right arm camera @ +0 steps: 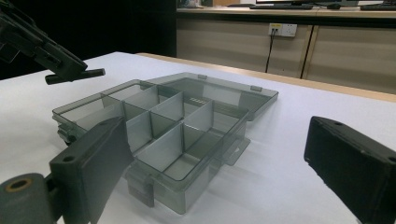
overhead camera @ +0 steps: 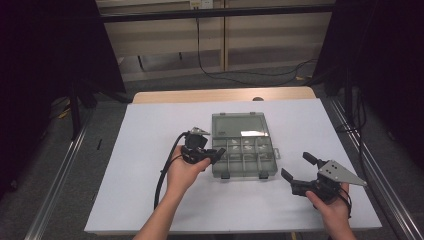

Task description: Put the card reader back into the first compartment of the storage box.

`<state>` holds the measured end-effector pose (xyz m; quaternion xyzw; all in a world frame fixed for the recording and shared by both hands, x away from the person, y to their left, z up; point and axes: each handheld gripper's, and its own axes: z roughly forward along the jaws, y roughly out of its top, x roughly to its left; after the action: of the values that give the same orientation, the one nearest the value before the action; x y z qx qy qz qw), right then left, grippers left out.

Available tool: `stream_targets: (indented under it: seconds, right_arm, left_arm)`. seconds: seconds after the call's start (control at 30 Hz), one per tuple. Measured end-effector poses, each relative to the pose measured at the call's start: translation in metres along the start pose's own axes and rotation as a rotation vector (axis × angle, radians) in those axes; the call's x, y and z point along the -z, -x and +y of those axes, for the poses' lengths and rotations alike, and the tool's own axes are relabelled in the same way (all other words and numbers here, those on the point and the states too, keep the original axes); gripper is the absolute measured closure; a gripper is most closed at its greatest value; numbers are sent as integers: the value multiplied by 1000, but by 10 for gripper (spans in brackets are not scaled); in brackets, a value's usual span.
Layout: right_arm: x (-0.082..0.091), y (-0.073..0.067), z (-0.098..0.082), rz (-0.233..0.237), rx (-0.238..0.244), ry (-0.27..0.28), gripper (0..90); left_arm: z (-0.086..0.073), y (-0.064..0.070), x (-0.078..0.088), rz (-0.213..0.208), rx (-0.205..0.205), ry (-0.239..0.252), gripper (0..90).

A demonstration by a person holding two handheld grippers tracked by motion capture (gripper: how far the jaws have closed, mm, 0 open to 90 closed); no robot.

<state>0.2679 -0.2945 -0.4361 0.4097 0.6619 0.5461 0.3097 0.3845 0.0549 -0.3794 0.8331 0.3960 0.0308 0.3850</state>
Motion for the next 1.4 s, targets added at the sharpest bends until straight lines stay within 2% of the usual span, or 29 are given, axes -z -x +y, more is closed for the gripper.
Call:
stream_targets:
  seconds: [1.4]
  right_arm:
    - [0, 0, 0, 2, 0, 3, 65]
  left_arm:
    - [11, -10, -18, 48, 40, 3, 738]
